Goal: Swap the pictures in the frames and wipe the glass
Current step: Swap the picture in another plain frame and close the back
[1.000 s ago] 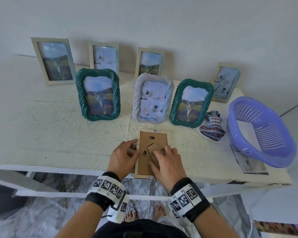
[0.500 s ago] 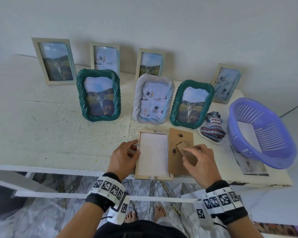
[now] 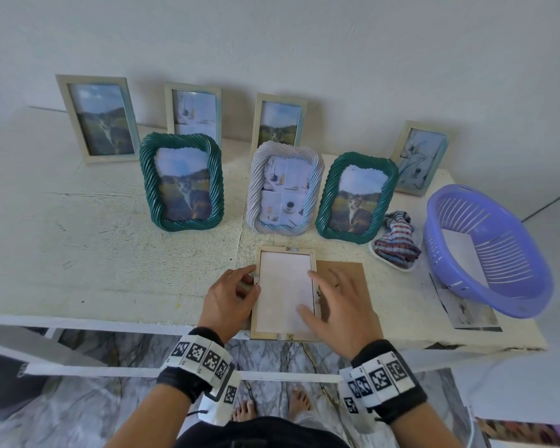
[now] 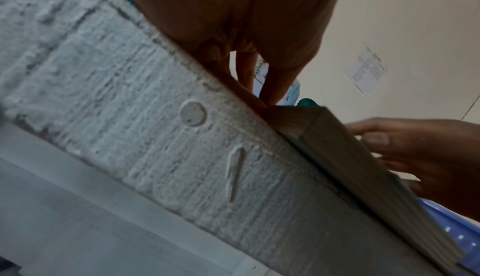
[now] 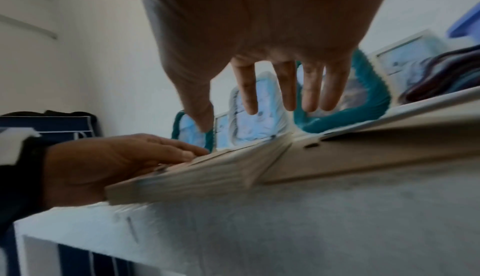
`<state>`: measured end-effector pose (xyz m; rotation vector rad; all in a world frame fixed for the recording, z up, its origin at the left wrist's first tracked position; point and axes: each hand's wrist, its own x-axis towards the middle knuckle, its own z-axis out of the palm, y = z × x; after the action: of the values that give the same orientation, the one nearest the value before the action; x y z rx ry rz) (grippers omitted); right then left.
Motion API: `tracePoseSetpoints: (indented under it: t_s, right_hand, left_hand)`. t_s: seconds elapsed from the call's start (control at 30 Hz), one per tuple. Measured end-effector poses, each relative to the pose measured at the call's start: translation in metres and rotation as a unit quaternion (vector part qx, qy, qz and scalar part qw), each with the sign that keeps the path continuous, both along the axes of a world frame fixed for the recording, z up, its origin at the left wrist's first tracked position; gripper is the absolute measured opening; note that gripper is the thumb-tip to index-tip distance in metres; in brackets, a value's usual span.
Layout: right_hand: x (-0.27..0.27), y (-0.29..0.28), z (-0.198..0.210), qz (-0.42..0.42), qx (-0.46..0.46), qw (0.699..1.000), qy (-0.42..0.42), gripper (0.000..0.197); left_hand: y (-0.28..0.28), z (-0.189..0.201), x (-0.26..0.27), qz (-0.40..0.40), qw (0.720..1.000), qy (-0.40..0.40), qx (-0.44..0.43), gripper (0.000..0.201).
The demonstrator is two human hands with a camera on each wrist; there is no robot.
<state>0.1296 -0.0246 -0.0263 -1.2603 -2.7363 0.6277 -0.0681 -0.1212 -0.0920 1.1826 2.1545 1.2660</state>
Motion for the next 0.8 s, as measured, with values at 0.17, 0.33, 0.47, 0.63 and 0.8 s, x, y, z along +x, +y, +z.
tracePoseSetpoints:
  t_s: [0.17,0.33,0.47,0.63,0.8]
  right_hand:
    - [-0.032,-0.004,-0.015,0.051,-0.059,0.990,-0.116,0.105]
    - [-0.043,0.006,-0.023,0.059,-0.040,0.984,-0.164,0.115]
    - [-0.048,0.011,-0.025,0.063,-0.048,0.981,-0.179,0.120]
    - [-0.049,0.011,-0.020,0.064,-0.055,0.982,-0.169,0.120]
    - [-0.050,0.011,-0.014,0.046,-0.022,0.989,-0.142,0.111]
  left_hand:
    - [0.000,-0.003,-0.001,-0.001,1.000,0.007,-0.001,0.038]
    - [0.001,-0.003,-0.001,0.006,1.000,0.012,-0.003,0.037]
    - [0.001,-0.003,0.000,0.004,1.000,0.017,-0.004,0.037]
    - [0.001,-0.004,-0.001,0.004,1.000,0.014,0.002,0.038]
    - [-0.001,-0.004,-0.002,-0.008,1.000,0.016,-0.001,0.038]
